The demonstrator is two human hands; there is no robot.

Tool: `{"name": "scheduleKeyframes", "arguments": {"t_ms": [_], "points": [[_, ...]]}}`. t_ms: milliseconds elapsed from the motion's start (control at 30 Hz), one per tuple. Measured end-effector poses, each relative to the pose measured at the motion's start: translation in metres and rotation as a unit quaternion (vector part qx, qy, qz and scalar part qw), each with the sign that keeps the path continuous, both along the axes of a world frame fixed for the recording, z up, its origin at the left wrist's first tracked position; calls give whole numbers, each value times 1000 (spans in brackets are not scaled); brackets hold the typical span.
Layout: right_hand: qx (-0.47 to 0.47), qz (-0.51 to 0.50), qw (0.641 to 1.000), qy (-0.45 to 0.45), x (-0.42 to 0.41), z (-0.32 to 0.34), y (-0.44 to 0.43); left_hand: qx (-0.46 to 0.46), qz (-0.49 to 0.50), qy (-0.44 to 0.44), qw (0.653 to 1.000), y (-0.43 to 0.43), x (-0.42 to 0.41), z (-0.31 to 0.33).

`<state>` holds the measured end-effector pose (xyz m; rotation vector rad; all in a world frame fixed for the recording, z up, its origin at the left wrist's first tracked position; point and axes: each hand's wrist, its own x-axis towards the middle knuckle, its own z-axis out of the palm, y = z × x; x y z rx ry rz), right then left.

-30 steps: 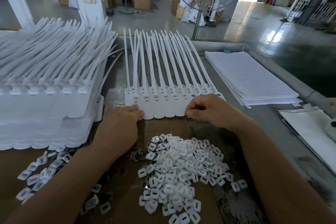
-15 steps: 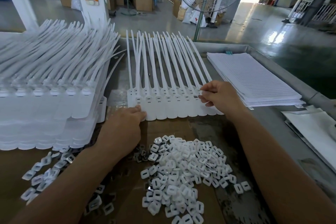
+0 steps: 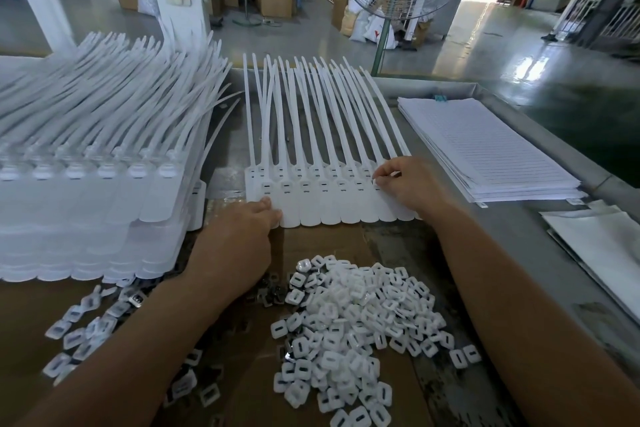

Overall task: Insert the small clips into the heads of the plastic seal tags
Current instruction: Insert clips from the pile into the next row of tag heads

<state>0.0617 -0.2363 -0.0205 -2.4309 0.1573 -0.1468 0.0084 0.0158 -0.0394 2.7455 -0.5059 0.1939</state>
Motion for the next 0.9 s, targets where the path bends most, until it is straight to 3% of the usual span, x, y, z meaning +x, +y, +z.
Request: {"name": "scheduleKeyframes", "arguments": {"t_ms": [133, 300, 600, 900], "points": [[-25, -4, 1000, -3, 1, 1, 2, 1, -6, 5, 1000, 1, 1, 0], [17, -26, 999, -38, 2, -2, 2, -11, -6, 1, 1000, 1, 0, 0], [59, -65, 996, 34, 10, 10, 6, -29, -12, -19, 999, 0, 0, -1], [27, -58, 998, 20, 10, 7, 6, -21, -8, -8, 1000, -1, 0, -1]]}}
